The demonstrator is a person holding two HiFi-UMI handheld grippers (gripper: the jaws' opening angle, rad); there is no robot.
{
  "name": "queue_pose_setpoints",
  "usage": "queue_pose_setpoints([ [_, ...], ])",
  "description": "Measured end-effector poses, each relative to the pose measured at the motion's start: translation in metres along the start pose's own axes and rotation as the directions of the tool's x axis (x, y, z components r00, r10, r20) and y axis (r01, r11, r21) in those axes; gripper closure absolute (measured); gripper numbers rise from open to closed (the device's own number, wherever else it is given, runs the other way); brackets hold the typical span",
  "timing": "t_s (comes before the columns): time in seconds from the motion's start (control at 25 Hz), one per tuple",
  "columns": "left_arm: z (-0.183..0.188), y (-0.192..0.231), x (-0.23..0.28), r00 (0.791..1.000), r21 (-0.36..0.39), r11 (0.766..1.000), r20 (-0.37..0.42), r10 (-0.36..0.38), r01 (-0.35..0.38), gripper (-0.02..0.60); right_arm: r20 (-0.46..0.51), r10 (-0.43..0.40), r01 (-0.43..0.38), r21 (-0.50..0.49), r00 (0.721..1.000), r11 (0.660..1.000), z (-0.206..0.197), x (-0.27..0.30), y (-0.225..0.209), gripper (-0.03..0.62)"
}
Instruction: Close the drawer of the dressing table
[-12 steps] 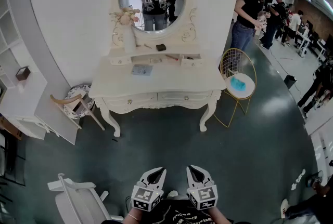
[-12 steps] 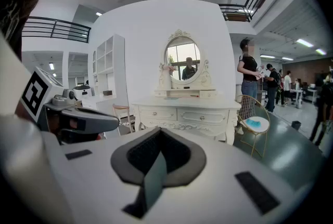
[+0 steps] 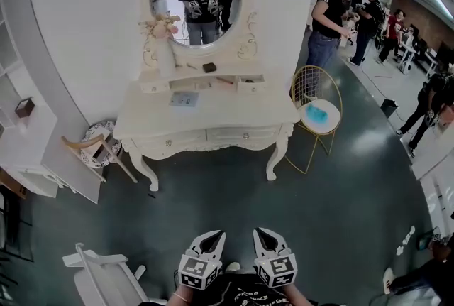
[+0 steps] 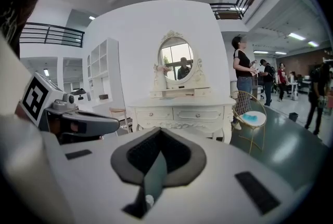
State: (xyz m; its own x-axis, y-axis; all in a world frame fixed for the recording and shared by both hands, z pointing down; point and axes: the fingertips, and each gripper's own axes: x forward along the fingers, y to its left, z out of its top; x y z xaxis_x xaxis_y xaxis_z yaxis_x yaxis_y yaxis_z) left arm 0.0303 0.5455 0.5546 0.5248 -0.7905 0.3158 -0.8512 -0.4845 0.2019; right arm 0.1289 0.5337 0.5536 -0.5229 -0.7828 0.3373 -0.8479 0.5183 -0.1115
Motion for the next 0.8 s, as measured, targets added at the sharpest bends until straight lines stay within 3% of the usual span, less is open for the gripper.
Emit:
queue_pose_setpoints([
  [0.8, 0.036, 0.076, 0.067, 0.998, -0.006, 0.998, -0.013, -0.063, 0.063, 0.565, 0.007, -0.061, 0.061, 0.028, 0.998, 0.998, 0.037, 0.086, -0.025, 0.583],
])
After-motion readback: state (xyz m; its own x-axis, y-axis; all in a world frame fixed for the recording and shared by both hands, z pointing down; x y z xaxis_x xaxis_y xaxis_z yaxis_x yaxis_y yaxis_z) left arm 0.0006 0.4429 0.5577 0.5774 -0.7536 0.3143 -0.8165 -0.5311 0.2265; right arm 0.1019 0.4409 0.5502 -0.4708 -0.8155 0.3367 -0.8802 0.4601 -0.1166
